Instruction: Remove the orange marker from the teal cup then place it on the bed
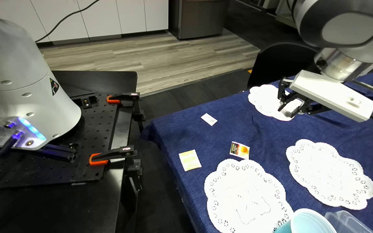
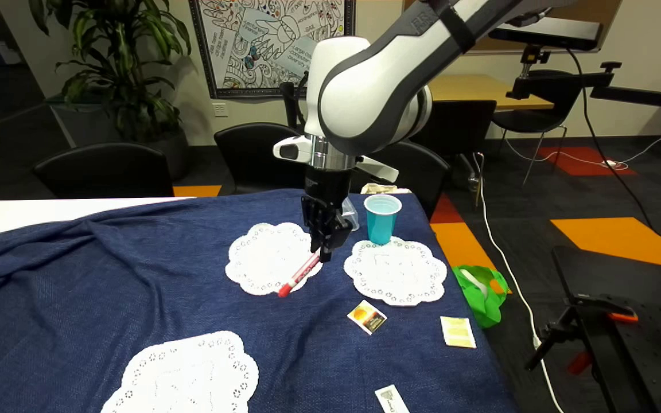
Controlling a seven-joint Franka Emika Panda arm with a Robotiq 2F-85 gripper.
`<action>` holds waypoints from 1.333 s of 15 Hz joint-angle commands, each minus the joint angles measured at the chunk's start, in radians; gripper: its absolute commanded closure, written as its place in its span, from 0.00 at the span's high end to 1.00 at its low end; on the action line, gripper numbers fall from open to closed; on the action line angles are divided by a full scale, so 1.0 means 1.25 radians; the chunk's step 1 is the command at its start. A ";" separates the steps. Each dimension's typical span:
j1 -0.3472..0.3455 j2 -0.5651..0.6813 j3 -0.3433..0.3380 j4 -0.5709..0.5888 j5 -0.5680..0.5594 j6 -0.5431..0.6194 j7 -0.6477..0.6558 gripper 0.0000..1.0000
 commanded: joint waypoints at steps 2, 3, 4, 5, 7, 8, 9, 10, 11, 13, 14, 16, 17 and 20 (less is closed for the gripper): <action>0.009 -0.023 -0.010 0.010 -0.010 -0.009 0.023 0.75; 0.004 -0.033 -0.006 0.006 -0.005 -0.012 0.015 0.84; 0.003 -0.049 -0.008 -0.002 -0.005 -0.009 0.018 0.91; 0.002 -0.063 -0.009 -0.009 -0.004 -0.008 0.018 0.99; 0.001 -0.092 -0.009 -0.022 0.000 -0.001 0.016 1.00; 0.003 -0.109 -0.012 -0.030 0.000 -0.001 0.020 1.00; 0.004 -0.124 -0.012 -0.038 0.003 0.002 0.019 1.00; 0.006 -0.146 -0.016 -0.051 0.002 0.002 0.027 1.00; 0.006 -0.165 -0.017 -0.061 0.005 0.000 0.029 1.00; 0.009 -0.203 -0.022 -0.088 0.008 0.007 0.045 1.00; 0.009 -0.223 -0.025 -0.101 0.011 0.007 0.051 1.00; 0.012 -0.257 -0.031 -0.126 0.016 0.010 0.066 1.00; 0.013 -0.271 -0.033 -0.137 0.019 0.010 0.069 1.00; 0.018 -0.245 -0.040 -0.104 0.019 -0.002 0.048 1.00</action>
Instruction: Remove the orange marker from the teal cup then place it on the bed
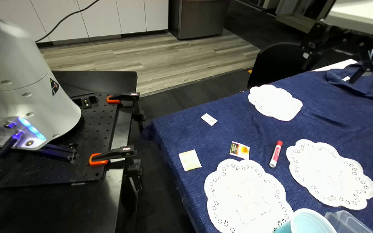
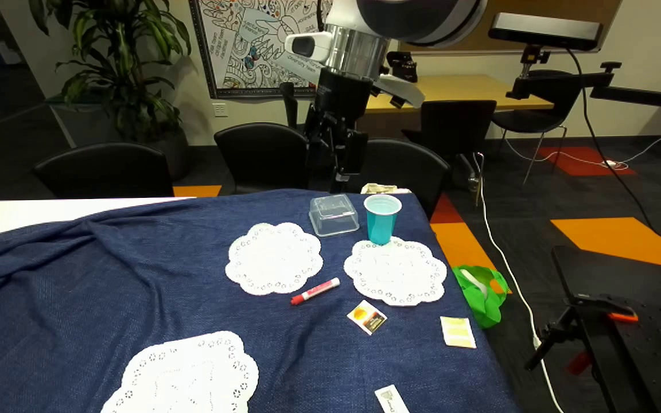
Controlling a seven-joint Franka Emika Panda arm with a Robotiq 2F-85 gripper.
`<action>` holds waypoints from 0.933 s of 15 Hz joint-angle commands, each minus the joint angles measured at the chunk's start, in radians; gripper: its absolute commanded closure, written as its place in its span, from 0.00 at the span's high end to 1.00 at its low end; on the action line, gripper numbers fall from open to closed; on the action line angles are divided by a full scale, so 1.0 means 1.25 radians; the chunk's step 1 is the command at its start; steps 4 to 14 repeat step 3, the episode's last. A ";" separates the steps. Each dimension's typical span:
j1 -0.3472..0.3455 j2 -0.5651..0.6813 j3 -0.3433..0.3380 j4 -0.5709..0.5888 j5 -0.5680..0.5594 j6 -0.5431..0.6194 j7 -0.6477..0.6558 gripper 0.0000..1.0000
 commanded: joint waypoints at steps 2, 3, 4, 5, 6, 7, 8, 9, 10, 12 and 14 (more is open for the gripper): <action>0.018 -0.015 -0.019 -0.012 0.009 -0.003 -0.002 1.00; 0.018 -0.016 -0.019 -0.014 0.009 -0.003 -0.001 1.00; 0.018 -0.016 -0.019 -0.014 0.009 -0.003 -0.001 1.00; 0.018 -0.016 -0.019 -0.014 0.009 -0.003 -0.001 1.00; 0.018 -0.016 -0.019 -0.014 0.009 -0.003 -0.001 1.00; 0.018 -0.016 -0.019 -0.014 0.009 -0.003 -0.001 1.00; 0.018 -0.016 -0.019 -0.014 0.009 -0.003 -0.001 1.00; 0.018 -0.016 -0.019 -0.014 0.009 -0.003 -0.001 1.00; 0.018 -0.016 -0.019 -0.014 0.009 -0.003 -0.001 1.00; 0.018 -0.016 -0.019 -0.014 0.009 -0.003 -0.001 1.00; 0.018 -0.016 -0.019 -0.014 0.009 -0.003 -0.001 1.00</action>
